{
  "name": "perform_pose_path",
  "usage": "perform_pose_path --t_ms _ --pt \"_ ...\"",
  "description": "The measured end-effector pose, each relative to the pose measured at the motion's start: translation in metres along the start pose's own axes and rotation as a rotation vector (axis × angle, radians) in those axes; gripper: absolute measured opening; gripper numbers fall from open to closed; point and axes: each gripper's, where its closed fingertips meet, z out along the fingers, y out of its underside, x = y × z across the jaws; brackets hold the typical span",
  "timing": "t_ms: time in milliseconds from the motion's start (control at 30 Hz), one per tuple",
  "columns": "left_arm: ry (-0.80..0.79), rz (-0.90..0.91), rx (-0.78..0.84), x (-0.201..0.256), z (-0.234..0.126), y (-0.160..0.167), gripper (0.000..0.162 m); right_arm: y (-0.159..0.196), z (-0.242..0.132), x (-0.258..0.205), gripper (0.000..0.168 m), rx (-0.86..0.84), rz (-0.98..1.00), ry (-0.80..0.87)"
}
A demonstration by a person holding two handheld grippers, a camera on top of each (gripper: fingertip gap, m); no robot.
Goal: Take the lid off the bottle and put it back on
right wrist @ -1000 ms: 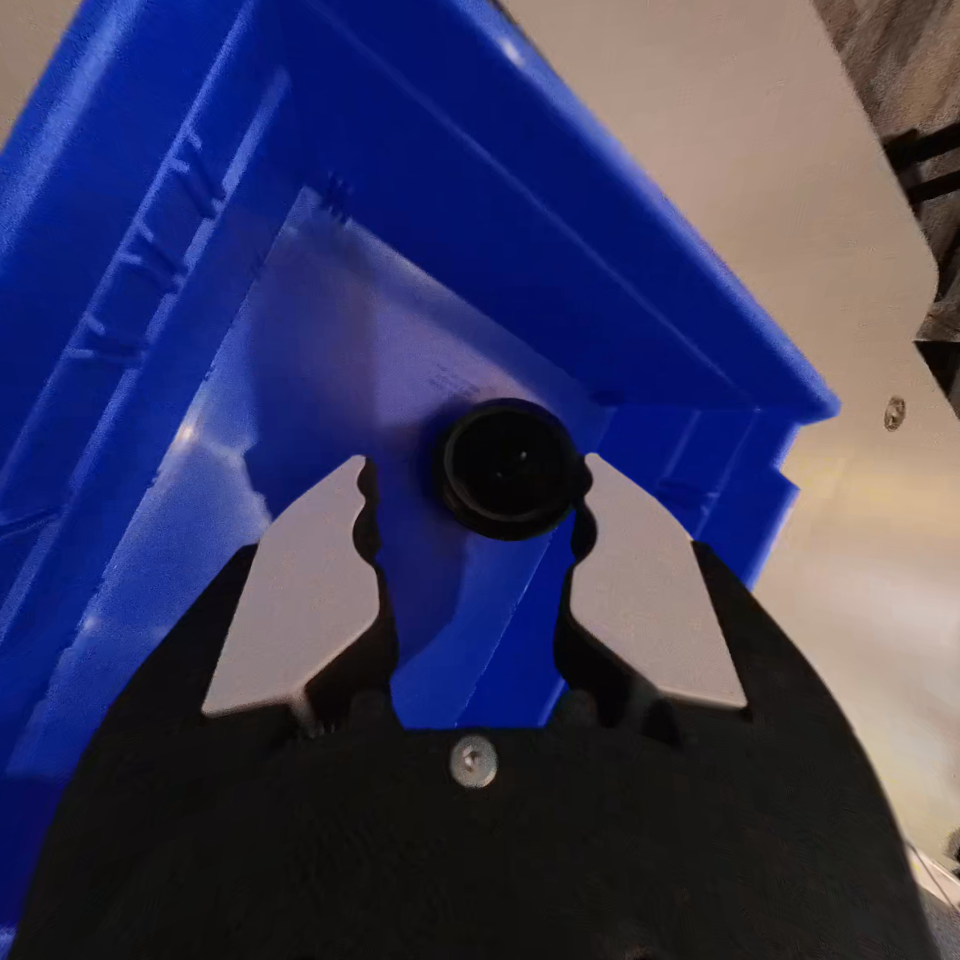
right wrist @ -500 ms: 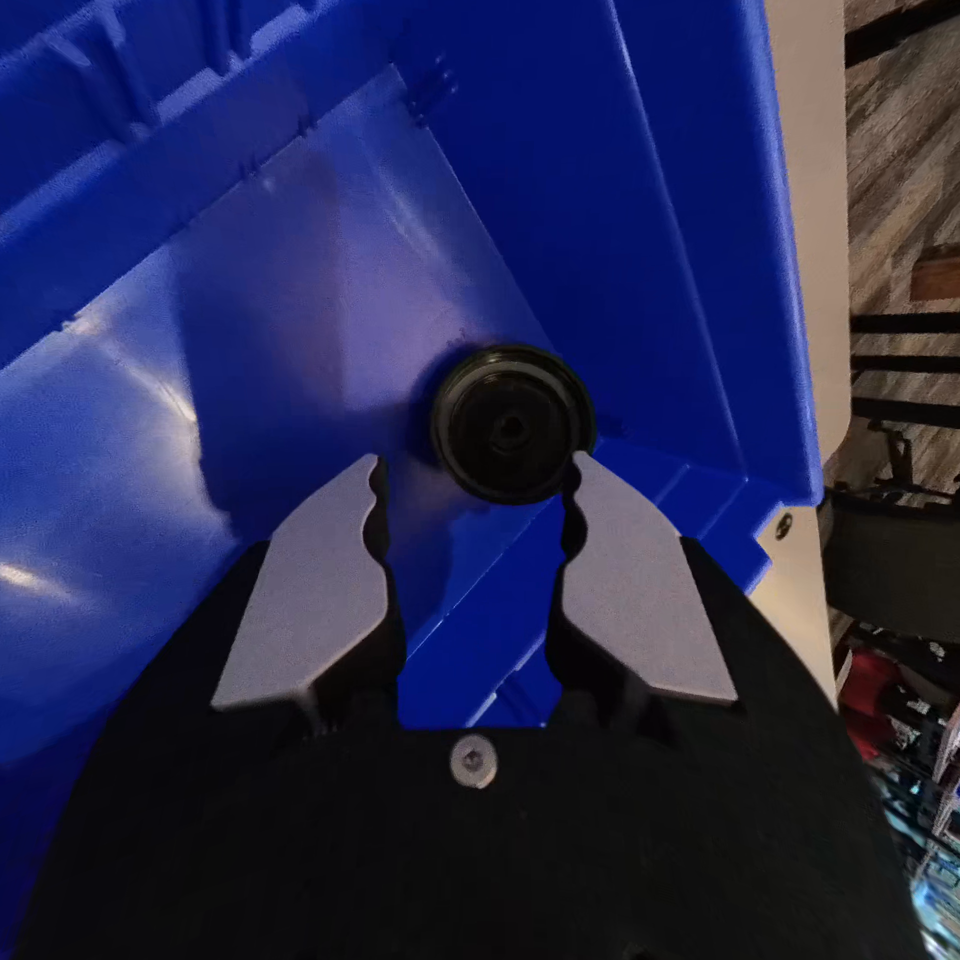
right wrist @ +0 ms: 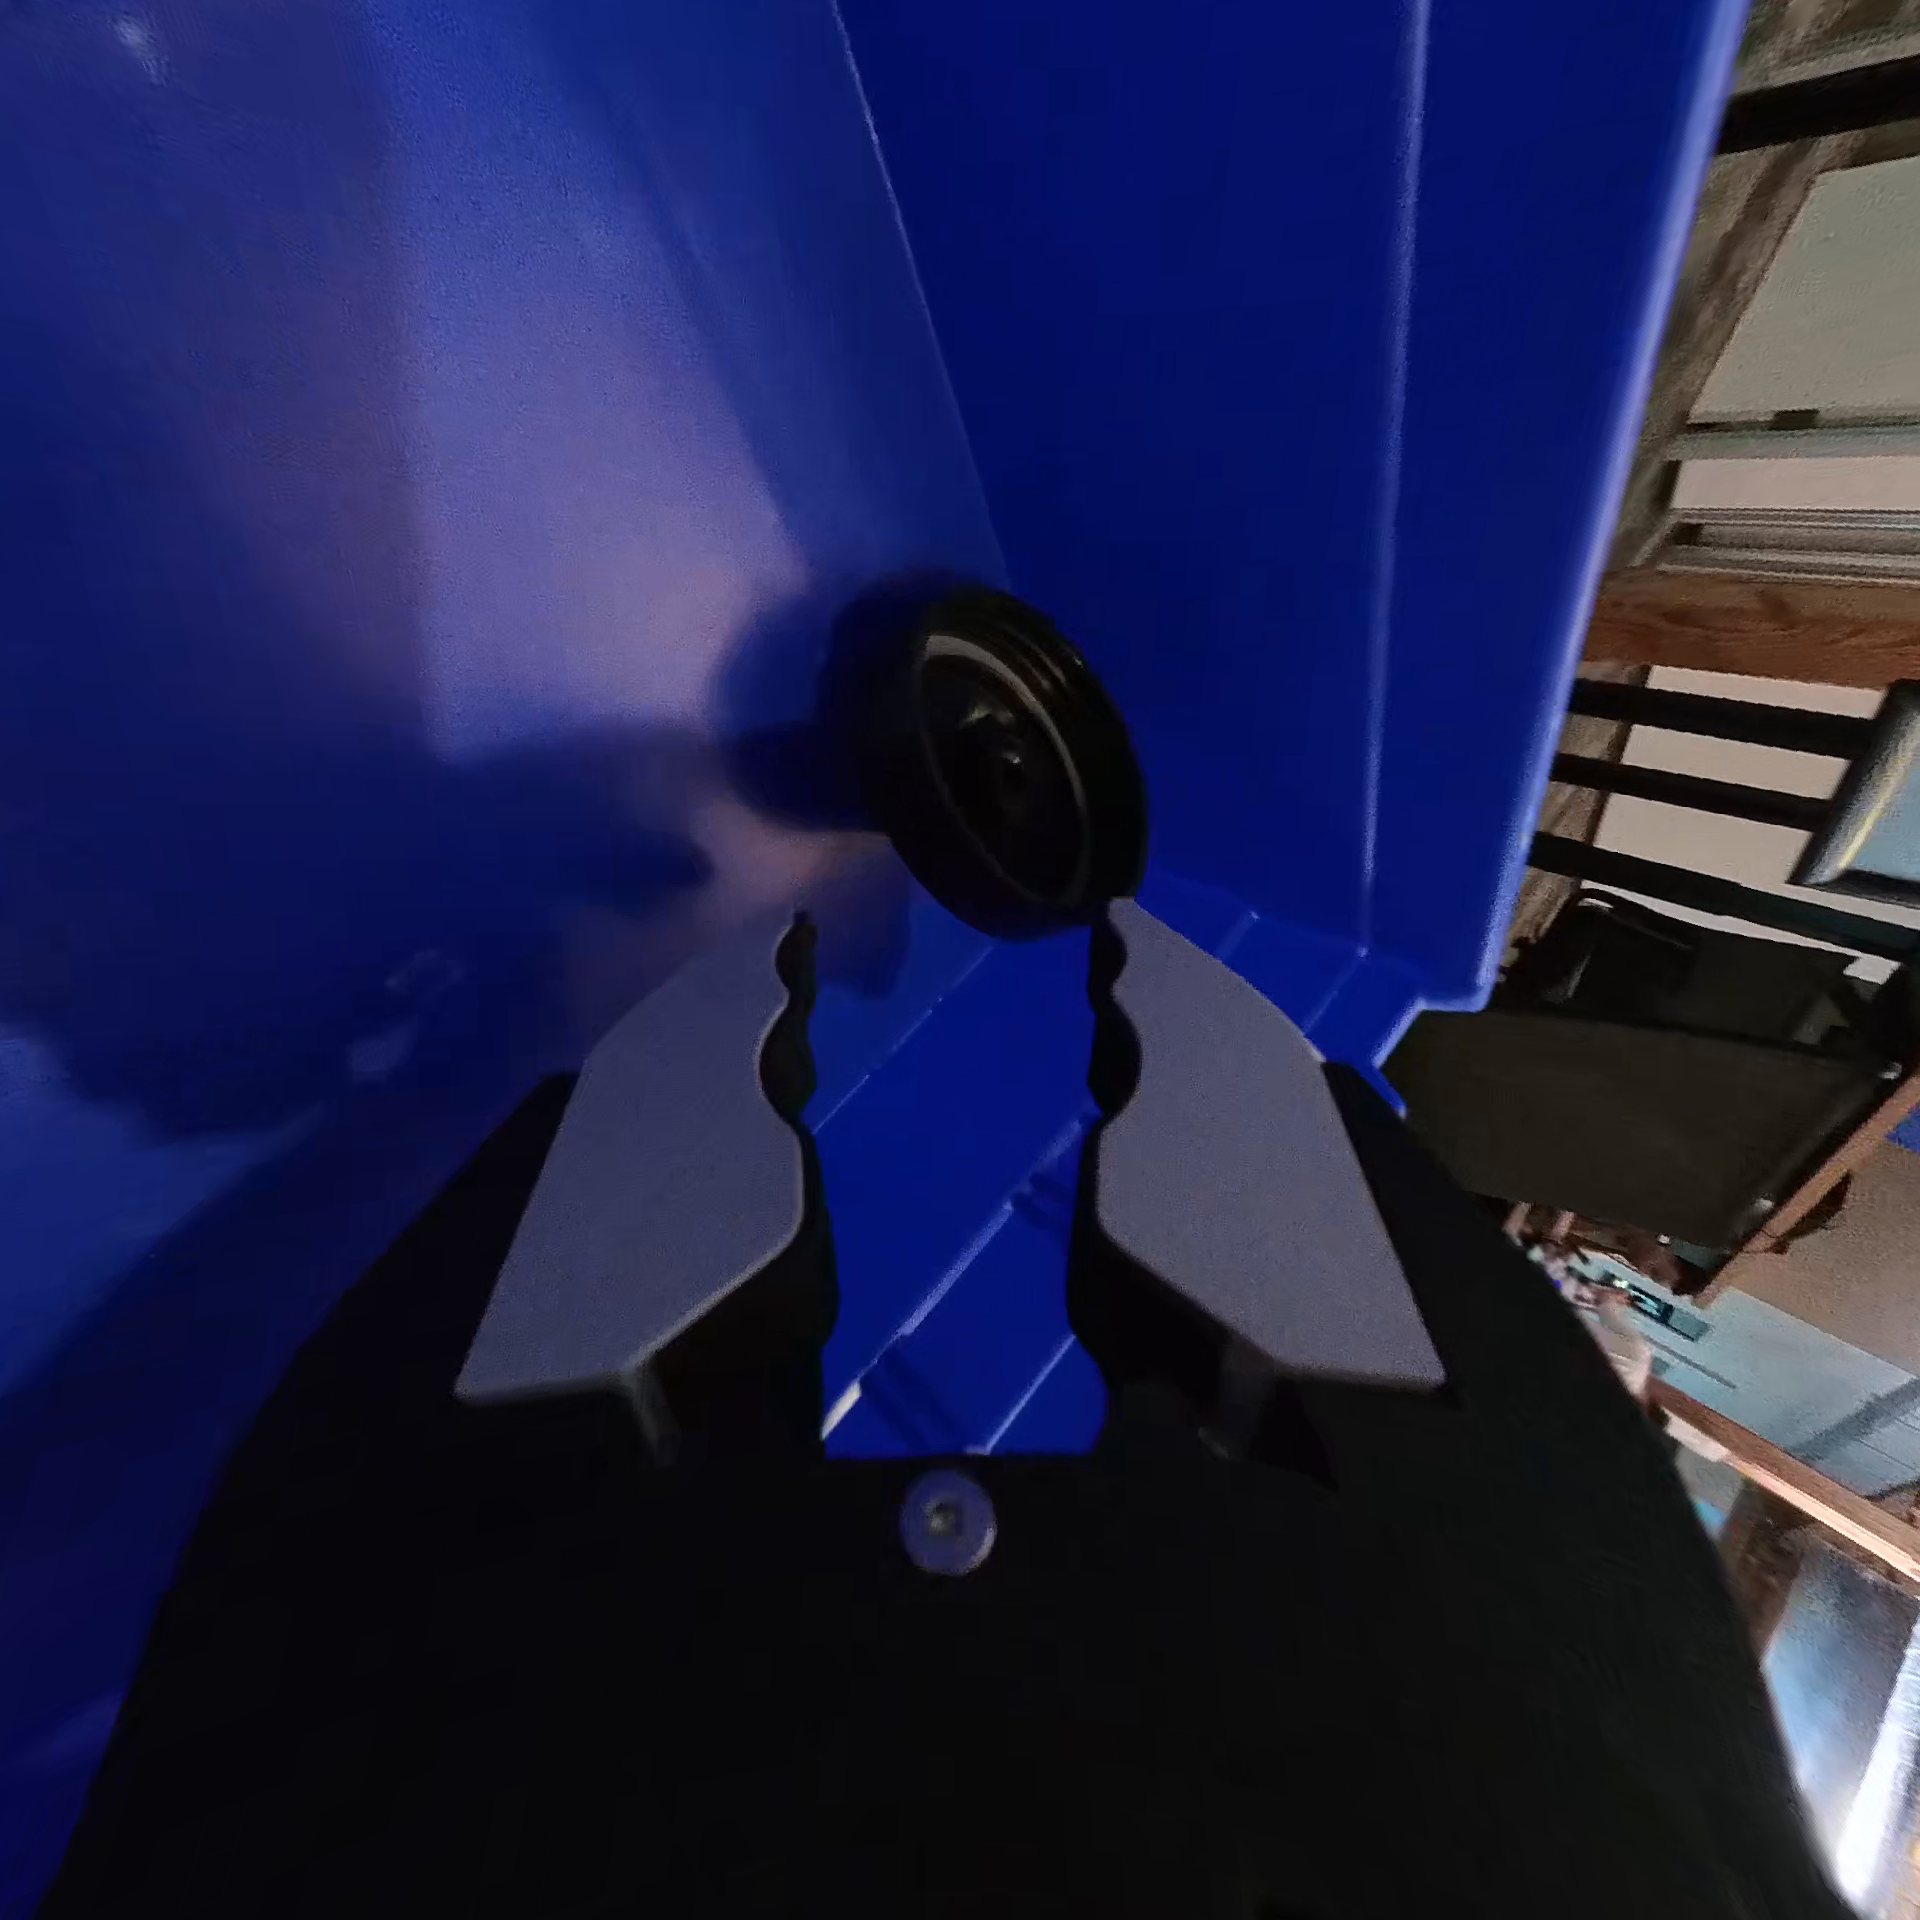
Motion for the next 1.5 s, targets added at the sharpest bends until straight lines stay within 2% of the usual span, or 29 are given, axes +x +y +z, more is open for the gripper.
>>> perform_pose_path --t_ms 200,333,433,500,600,700,800,933,1133,1267,1400,1500 --pt "0.011 0.001 -0.022 0.003 0.005 0.005 0.086 -0.005 0.006 0.011 0.045 0.004 -0.036 0.085" --pt "0.015 -0.003 -0.032 0.003 0.007 0.008 0.086 -0.006 0.014 0.010 0.025 0.005 -0.053 0.103" --pt "0.018 -0.008 -0.035 0.004 0.008 0.009 0.086 -0.007 0.006 0.014 0.024 0.038 0.092 0.050" --pt "0.019 -0.009 -0.038 0.004 0.008 0.010 0.086 -0.018 -0.009 0.018 0.022 0.140 0.339 -0.063" --pt "0.023 -0.010 -0.045 0.005 0.010 0.012 0.086 -0.031 -0.030 0.010 0.022 0.272 0.720 -0.382" --pt "0.029 -0.007 -0.059 0.007 0.012 0.015 0.086 -0.034 -0.042 0.001 0.022 0.335 0.978 -0.642" --pt "0.035 -0.006 -0.071 0.009 0.014 0.018 0.086 -0.029 -0.038 -0.008 0.022 0.312 1.139 -0.790" --pt "0.039 -0.005 -0.079 0.010 0.016 0.020 0.086 -0.023 -0.030 -0.012 0.019 0.262 1.187 -0.820" --pt "0.044 -0.007 -0.086 0.011 0.017 0.022 0.086 -0.011 -0.020 -0.007 0.021 0.200 1.201 -0.721" --pt "0.049 -0.002 -0.092 0.013 0.018 0.023 0.086 -0.021 -0.027 -0.016 0.013 0.230 1.206 -0.852" --pt "0.051 0.001 -0.094 0.014 0.018 0.022 0.086 -0.054 -0.058 -0.022 0.013 0.393 1.202 -1.138" --pt "0.054 -0.001 -0.093 0.014 0.018 0.022 0.086 -0.064 -0.065 -0.026 0.012 0.432 1.189 -1.225"
